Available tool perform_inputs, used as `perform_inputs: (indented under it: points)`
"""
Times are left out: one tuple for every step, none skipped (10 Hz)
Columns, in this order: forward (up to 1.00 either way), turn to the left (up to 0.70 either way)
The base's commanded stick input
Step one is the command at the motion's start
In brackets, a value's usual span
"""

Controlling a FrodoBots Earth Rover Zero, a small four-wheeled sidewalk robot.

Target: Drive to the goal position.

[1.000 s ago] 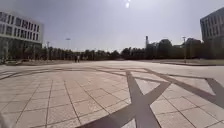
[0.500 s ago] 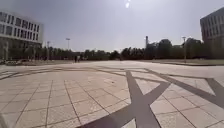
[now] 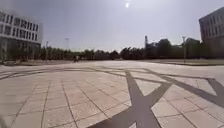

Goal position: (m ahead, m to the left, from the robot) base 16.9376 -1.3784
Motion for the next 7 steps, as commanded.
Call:
perform_inputs:
  points:
    - [1.00,0.00]
    - [1.00,0.00]
    - [1.00,0.00]
    - [1.00,0.00]
    - [1.00,0.00]
    - [1.00,0.00]
    - [1.00,0.00]
